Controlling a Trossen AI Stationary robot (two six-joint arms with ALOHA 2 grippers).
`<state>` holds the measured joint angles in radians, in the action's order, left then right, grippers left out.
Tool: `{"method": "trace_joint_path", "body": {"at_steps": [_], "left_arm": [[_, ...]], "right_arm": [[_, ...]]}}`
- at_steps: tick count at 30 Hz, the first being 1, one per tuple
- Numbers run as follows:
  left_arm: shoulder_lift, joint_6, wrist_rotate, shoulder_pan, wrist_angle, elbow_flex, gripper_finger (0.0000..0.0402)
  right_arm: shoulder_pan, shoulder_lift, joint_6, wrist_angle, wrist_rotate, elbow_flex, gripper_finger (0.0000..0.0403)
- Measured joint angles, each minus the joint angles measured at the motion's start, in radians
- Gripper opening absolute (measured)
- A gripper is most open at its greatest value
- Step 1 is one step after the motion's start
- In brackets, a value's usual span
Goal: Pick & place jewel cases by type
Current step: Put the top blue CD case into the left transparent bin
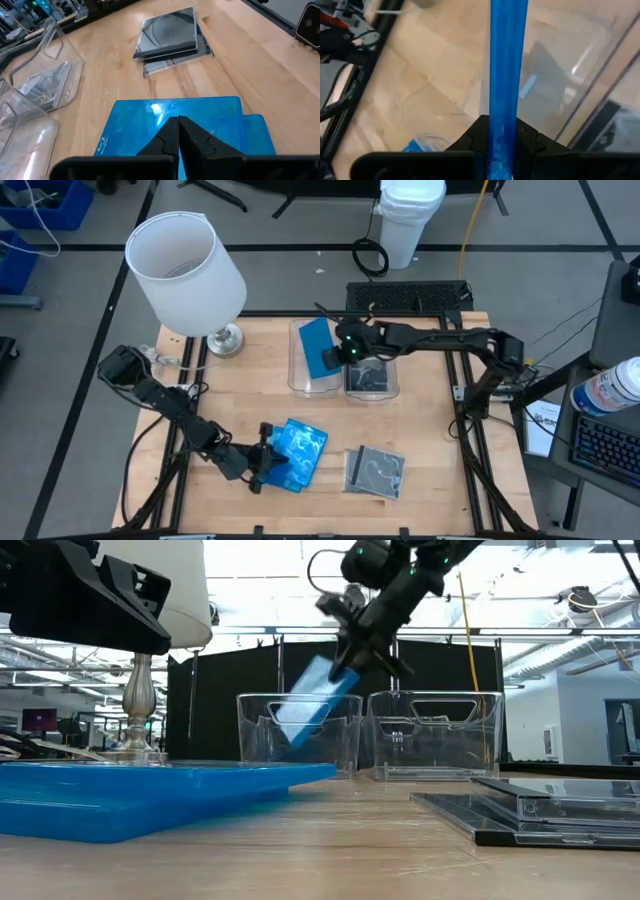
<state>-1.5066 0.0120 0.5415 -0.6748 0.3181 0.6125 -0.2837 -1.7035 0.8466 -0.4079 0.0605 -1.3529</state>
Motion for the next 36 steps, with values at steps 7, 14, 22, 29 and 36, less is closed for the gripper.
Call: {"method": "trace_joint_path", "body": {"at_steps": [7, 14, 22, 29, 36], "left_arm": [[0.0, 0.022, 0.0, 0.001, -0.004, 0.0, 0.0021], [0.0, 0.035, 0.0, 0.001, -0.009, 0.0, 0.0035], [0.0, 0.041, -0.001, -0.001, -0.009, 0.0, 0.0011], [0.0, 0.039, -0.001, -0.001, -0.009, 0.0, 0.0017], [0.0, 0.043, -0.001, -0.001, -0.012, 0.0, 0.004]], "right_arm": [[-0.017, -0.06, 0.093, 0.055, 0.074, 0.0, 0.0033], [-0.018, -0.08, 0.222, 0.113, 0.102, 0.0, 0.0035], [-0.018, -0.079, 0.233, 0.109, 0.068, 0.0, 0.0037], [-0.018, -0.141, 0.222, 0.098, 0.1, 0.002, 0.0036], [-0.018, -0.187, 0.235, 0.153, 0.124, 0.0, 0.0042]]}}
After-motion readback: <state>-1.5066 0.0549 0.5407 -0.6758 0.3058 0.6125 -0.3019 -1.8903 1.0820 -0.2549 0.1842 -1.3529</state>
